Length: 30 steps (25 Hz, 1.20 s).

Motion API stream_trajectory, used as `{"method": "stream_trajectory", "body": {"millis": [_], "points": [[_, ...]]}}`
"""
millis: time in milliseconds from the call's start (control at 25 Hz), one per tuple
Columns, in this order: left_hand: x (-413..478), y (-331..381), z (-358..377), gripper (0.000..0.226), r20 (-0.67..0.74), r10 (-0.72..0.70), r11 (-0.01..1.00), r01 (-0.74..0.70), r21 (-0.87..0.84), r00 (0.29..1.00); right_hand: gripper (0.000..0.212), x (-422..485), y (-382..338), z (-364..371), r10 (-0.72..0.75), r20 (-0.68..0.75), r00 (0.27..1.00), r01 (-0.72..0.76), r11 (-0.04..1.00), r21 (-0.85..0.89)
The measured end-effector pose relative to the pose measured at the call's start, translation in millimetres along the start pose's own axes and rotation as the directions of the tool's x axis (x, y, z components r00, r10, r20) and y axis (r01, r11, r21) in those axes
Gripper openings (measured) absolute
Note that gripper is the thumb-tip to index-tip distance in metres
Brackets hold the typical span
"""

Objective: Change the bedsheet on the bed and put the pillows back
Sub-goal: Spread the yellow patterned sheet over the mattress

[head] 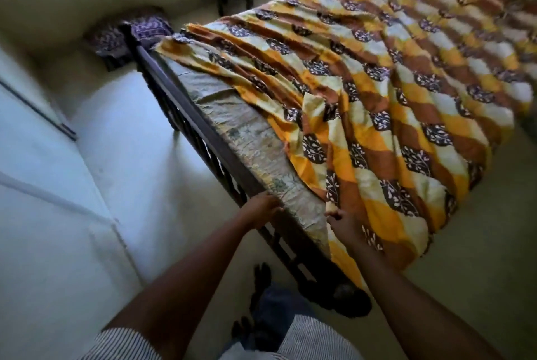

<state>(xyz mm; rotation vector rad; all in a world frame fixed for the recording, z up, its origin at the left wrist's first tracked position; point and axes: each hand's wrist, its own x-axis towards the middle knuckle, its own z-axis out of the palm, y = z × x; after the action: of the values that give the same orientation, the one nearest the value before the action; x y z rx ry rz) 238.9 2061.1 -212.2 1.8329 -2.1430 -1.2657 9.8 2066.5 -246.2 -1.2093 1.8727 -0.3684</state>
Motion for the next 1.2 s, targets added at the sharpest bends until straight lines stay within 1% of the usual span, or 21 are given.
{"method": "stream_trajectory", "body": {"millis": [80,200,400,480,520,560,600,640,680,720,760,800,880,920,960,1000,1040,1080,1120,1160,1200], "points": [[32,-6,-16,0.029,0.068,0.033,0.996,-0.039,0.081,0.997,0.019,9,-5,7,0.007,-0.022,1.000,-0.008,0.999,-0.047],[91,-16,-39,0.032,0.103,0.075,0.982,-0.091,0.168,0.992,0.024,45,-16,22,0.029,-0.057,0.998,-0.036,0.992,-0.122],[158,-18,-44,0.034,0.216,0.165,0.957,-0.209,0.200,0.962,0.040,108,-27,48,0.105,-0.113,0.988,-0.127,0.968,-0.216],[174,-22,-40,0.040,0.254,0.206,0.942,-0.262,0.209,0.945,0.033,119,-26,55,0.118,-0.201,0.973,-0.186,0.912,-0.367],[178,-22,-39,0.045,0.279,0.228,0.929,-0.294,0.223,0.933,0.029,121,-24,57,0.081,-0.228,0.970,-0.180,0.869,-0.461],[179,-21,-39,0.050,0.302,0.253,0.910,-0.332,0.248,0.919,0.025,120,-24,58,0.045,-0.236,0.971,-0.163,0.847,-0.507],[181,-20,-39,0.056,0.315,0.280,0.887,-0.370,0.276,0.907,0.023,120,-25,58,0.030,-0.240,0.970,-0.151,0.851,-0.502],[181,-17,-41,0.062,0.321,0.314,0.860,-0.411,0.302,0.894,0.022,117,-28,56,0.025,-0.247,0.969,-0.136,0.887,-0.440],[181,-12,-44,0.066,0.319,0.360,0.828,-0.458,0.324,0.877,0.021,113,-36,54,0.012,-0.258,0.966,-0.095,0.946,-0.311],[179,-4,-48,0.067,0.303,0.427,0.779,-0.517,0.354,0.852,0.022,105,-49,51,-0.008,-0.266,0.964,-0.033,0.988,-0.149],[178,4,-53,0.060,0.255,0.524,0.720,-0.583,0.377,0.813,0.024,94,-66,49,-0.037,-0.280,0.959,0.033,0.999,-0.018],[175,12,-61,0.046,0.187,0.611,0.674,-0.630,0.386,0.769,0.026,80,-84,46,-0.053,-0.295,0.954,0.075,0.995,0.061],[163,20,-80,0.024,0.068,0.710,0.649,-0.689,0.322,0.701,0.025,51,-115,42,-0.069,-0.364,0.929,0.129,0.982,0.142],[155,20,-91,0.021,0.067,0.721,0.653,-0.708,0.268,0.690,0.026,37,-126,39,-0.076,-0.408,0.910,0.167,0.967,0.191],[146,16,-103,0.027,0.094,0.719,0.654,-0.717,0.242,0.688,0.031,24,-134,37,-0.081,-0.432,0.898,0.204,0.948,0.244],[138,11,-114,0.038,0.124,0.723,0.644,-0.728,0.235,0.679,0.041,15,-137,36,-0.095,-0.431,0.897,0.228,0.936,0.268],[132,4,-125,0.046,0.138,0.740,0.621,-0.747,0.237,0.659,0.055,9,-135,38,-0.109,-0.406,0.907,0.221,0.945,0.241],[126,-4,-136,0.051,0.145,0.768,0.582,-0.774,0.250,0.624,0.066,1,-135,45,-0.112,-0.371,0.922,0.184,0.969,0.166],[122,-10,-147,0.051,0.156,0.784,0.550,-0.789,0.274,0.601,0.071,-4,-133,55,-0.110,-0.354,0.929,0.130,0.991,0.034],[120,-15,-154,0.047,0.170,0.775,0.552,-0.783,0.287,0.609,0.067,-8,-131,67,-0.122,-0.400,0.908,0.075,0.989,-0.131],[118,-20,-160,0.041,0.187,0.747,0.577,-0.762,0.292,0.638,0.056,-9,-128,79,-0.147,-0.484,0.863,0.020,0.966,-0.258]]}}
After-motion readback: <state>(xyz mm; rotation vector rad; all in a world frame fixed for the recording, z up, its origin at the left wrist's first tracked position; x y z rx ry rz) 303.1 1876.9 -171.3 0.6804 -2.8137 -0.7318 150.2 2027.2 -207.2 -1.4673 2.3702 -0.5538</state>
